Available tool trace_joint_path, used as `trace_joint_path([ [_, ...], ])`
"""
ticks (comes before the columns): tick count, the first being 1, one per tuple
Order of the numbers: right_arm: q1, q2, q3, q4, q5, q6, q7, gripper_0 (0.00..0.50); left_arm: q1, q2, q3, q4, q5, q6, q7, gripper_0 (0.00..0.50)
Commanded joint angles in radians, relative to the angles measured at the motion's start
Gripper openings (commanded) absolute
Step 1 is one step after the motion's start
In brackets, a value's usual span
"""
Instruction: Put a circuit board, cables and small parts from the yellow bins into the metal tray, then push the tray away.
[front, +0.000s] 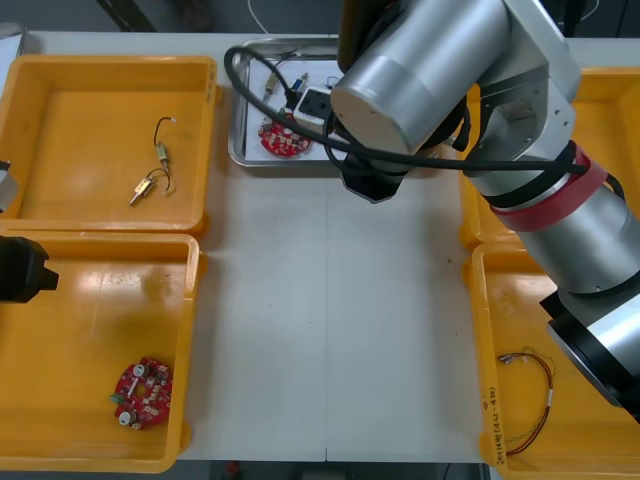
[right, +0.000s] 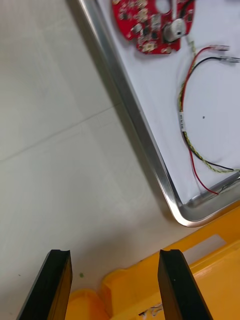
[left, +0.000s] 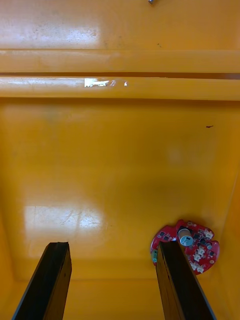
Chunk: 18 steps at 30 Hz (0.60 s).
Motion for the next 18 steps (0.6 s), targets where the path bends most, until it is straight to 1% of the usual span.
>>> trace_joint_path([
  [1, 0.053, 0.019, -0.142, -0.102, -0.014, 0.007, -0.127, 0.500, 0.021, 0.037, 0.030, -0.029, 0.008, 0.006, -0.040, 0.500],
  [5, 0.093, -0.002, -0.208, -0.152, -0.019, 0.007, -0.201, 0.500, 0.021, 0.037, 0.030, -0.029, 0.008, 0.006, -0.040, 0.500],
  [8, 0.155, -0.045, -0.269, -0.204, -0.042, 0.007, -0.268, 0.500, 0.021, 0.037, 0.030, -0.029, 0.008, 0.006, -0.040, 0.500],
  [13, 0.229, -0.097, -0.366, -0.257, -0.082, 0.007, -0.348, 0.500, 0.021, 0.037, 0.030, -0.029, 0.008, 0.006, -0.040, 0.500],
  [18, 0.313, -0.159, -0.449, -0.318, -0.123, 0.007, -0.393, 0.500, 0.021, 0.037, 0.030, -0.029, 0.008, 0.006, -0.040, 0.500],
])
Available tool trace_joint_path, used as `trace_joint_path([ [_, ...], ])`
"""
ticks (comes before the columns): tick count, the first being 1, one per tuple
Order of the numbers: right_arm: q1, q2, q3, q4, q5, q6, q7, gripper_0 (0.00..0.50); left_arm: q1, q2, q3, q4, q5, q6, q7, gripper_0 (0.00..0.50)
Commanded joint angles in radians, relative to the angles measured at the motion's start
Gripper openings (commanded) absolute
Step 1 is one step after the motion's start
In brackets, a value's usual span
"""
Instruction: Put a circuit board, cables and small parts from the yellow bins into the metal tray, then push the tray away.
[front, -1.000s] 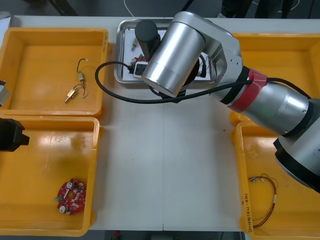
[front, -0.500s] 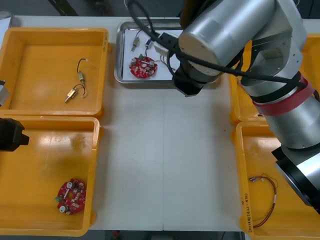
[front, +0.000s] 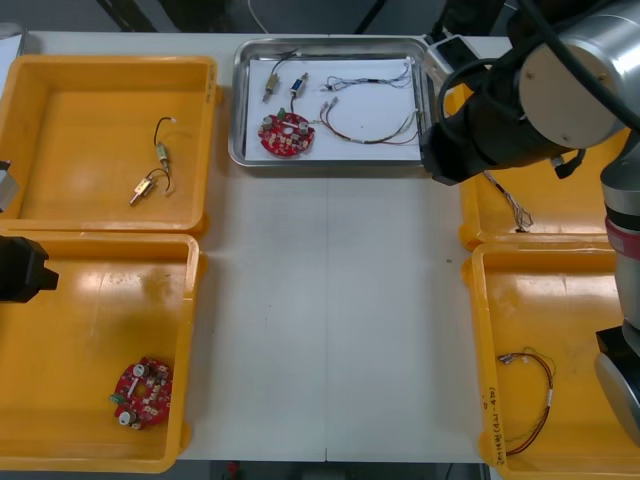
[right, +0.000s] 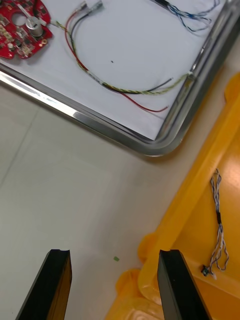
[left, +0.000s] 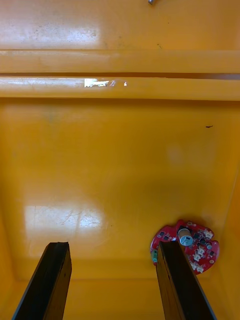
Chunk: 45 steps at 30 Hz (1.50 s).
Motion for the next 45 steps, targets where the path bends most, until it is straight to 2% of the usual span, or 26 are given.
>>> trace_joint_path([
  [1, 0.096, -0.085, -0.107, -0.096, -0.030, 0.003, -0.067, 0.500, 0.021, 0.037, 0.029, -0.029, 0.007, 0.006, -0.040, 0.500],
  [6, 0.201, -0.139, -0.209, -0.152, -0.047, 0.003, -0.068, 0.500, 0.021, 0.037, 0.029, -0.029, 0.007, 0.006, -0.040, 0.500],
  [11, 0.302, -0.182, -0.360, -0.165, -0.142, 0.003, -0.068, 0.500, 0.021, 0.037, 0.029, -0.029, 0.007, 0.006, -0.040, 0.500],
  [19, 0.435, -0.231, -0.505, -0.166, -0.254, 0.003, -0.068, 0.500, 0.021, 0.037, 0.029, -0.029, 0.007, 0.006, -0.040, 0.500],
  [33, 0.596, -0.243, -0.591, -0.192, -0.291, 0.003, -0.072, 0.500, 0.021, 0.037, 0.029, -0.029, 0.007, 0.006, -0.040, 0.500],
  [45, 0.641, -0.245, -0.596, -0.192, -0.309, 0.003, -0.073, 0.500, 0.021, 0.037, 0.029, -0.029, 0.007, 0.006, -0.040, 0.500],
])
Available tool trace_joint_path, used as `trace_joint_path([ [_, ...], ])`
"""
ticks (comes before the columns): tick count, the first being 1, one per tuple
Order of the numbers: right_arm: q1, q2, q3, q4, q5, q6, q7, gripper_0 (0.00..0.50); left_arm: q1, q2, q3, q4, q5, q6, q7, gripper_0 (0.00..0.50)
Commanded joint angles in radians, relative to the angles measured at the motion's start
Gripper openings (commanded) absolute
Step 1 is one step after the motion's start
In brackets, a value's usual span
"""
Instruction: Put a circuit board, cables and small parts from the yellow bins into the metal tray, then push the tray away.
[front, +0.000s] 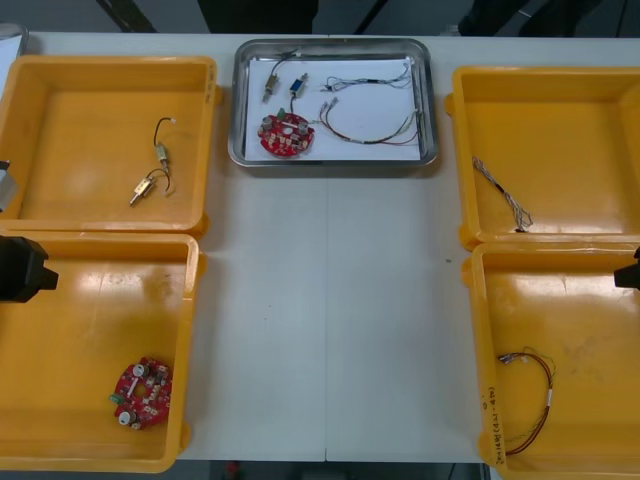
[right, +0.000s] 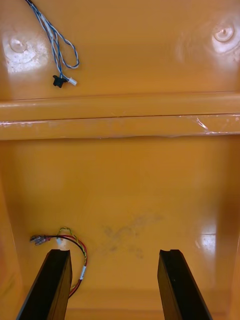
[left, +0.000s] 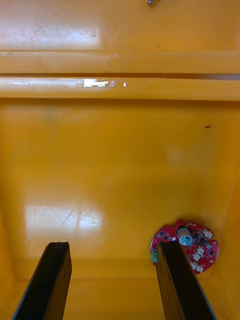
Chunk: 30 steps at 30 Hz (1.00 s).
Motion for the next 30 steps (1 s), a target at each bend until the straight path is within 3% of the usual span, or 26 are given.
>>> trace_joint_path([
  [1, 0.028, -0.039, -0.029, -0.031, -0.012, 0.003, -0.024, 0.500, 0.021, 0.037, 0.028, -0.028, 0.007, 0.006, -0.040, 0.500],
  [30, 0.033, -0.054, -0.024, -0.031, -0.018, 0.003, -0.017, 0.500, 0.021, 0.037, 0.028, -0.028, 0.007, 0.006, -0.040, 0.500],
])
